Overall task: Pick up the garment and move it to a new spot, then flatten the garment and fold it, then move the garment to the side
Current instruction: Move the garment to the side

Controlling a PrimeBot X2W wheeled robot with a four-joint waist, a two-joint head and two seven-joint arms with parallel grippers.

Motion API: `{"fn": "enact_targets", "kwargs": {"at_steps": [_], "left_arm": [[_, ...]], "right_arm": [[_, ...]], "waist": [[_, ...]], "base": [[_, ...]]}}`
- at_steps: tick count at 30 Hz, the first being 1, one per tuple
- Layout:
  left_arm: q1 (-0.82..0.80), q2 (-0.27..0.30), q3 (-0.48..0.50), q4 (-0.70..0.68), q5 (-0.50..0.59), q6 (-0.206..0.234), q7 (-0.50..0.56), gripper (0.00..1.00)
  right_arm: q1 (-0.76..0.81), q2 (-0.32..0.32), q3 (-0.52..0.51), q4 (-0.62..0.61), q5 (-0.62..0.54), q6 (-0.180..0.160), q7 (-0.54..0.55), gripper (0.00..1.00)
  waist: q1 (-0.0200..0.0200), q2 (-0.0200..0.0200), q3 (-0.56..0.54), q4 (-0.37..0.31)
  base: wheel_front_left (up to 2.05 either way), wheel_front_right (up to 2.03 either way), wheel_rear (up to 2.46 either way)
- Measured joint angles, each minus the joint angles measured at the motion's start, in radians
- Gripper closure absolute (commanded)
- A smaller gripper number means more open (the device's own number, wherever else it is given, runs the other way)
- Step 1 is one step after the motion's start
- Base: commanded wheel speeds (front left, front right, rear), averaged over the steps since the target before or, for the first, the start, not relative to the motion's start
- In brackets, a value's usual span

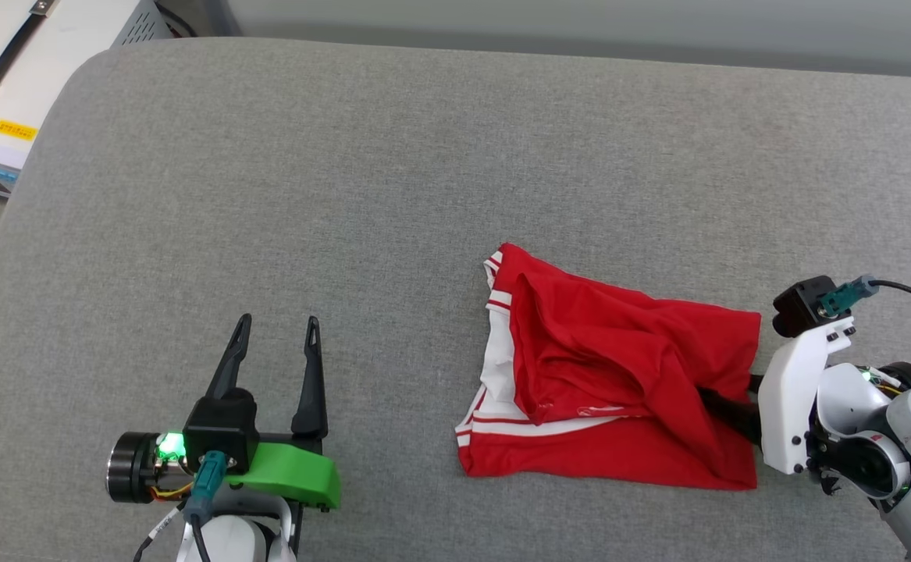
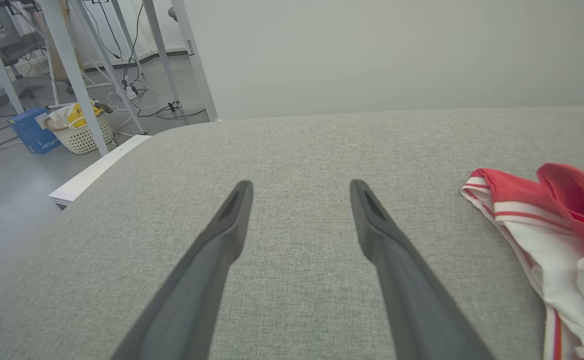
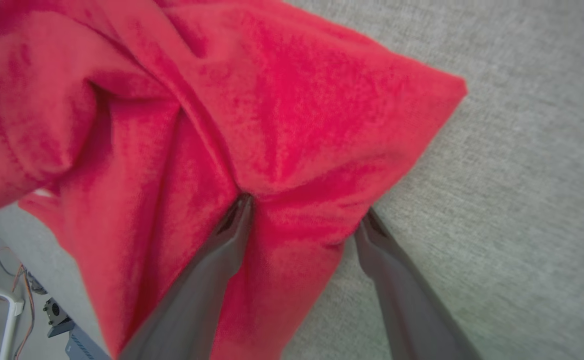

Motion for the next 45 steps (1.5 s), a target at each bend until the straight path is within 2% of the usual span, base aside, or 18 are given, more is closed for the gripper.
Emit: {"fn": "enact_targets", "kwargs": {"at_steps": [1, 2, 3, 4, 14, 23, 38, 39, 45], "left_arm": [[0.0, 0.0, 0.001, 0.001, 0.0, 0.0, 0.0, 0.0], [0.0, 0.0, 0.001, 0.001, 0.0, 0.0, 0.0, 0.0], [0.0, -0.001, 0.001, 0.001, 0.0, 0.0, 0.0, 0.0], [0.0, -0.001, 0.002, 0.002, 0.0, 0.001, 0.0, 0.0], [0.002, -0.002, -0.004, 0.019, 0.0, 0.0, 0.0, 0.0], [0.033, -0.002, 0.008, 0.017, -0.002, 0.001, 0.0, 0.0], [0.032, 0.009, 0.025, -0.033, 0.007, 0.001, 0.0, 0.0], [0.007, 0.024, 0.025, -0.048, 0.011, 0.001, 0.0, 0.0], [-0.041, 0.045, 0.026, -0.087, 0.018, 0.001, 0.0, 0.0]], "right_arm": [[-0.003, -0.009, 0.018, -0.002, 0.0, 0.0, -0.017, 0.0], [-0.005, -0.015, 0.029, -0.003, 0.0, 0.0, -0.029, 0.51], [-0.008, -0.023, 0.048, -0.005, 0.0, 0.0, -0.055, 0.78], [-0.01, -0.026, 0.058, -0.005, 0.0, 0.0, -0.071, 1.0], [-0.08, -0.059, 0.178, -0.023, -0.016, 0.0, -0.263, 1.0], [-0.158, -0.14, 0.196, -0.085, -0.036, 0.0, -0.361, 1.0], [-0.207, -0.295, 0.111, -0.128, -0.062, 0.0, -0.385, 1.0], [-0.225, -0.321, 0.073, -0.106, -0.062, 0.0, -0.391, 1.0], [-0.288, -0.343, 0.008, -0.005, -0.052, 0.0, -0.394, 1.0]], "waist": [[0.0, 0.0, 0.0, 0.001], [0.0, 0.0, -0.001, 0.001], [0.0, 0.0, -0.003, 0.0], [0.0, 0.0, -0.005, -0.001], [0.0, 0.0, -0.044, -0.032], [0.0001, 0.0, -0.072, -0.096], [0.0001, 0.0001, -0.035, -0.273], [0.0001, 0.0001, 0.001, -0.297], [0.0002, 0.0001, 0.093, -0.326]], "base": [[0.0, 0.0, 0.0], [0.0, 0.0, 0.0], [0.0, 0.0, 0.0], [0.0, 0.0, 0.0], [0.0, 0.0, 0.0], [0.0, 0.0, 0.0], [0.0, 0.0, 0.0], [0.0, 0.0, 0.0], [0.0, 0.0, 0.0]]}}
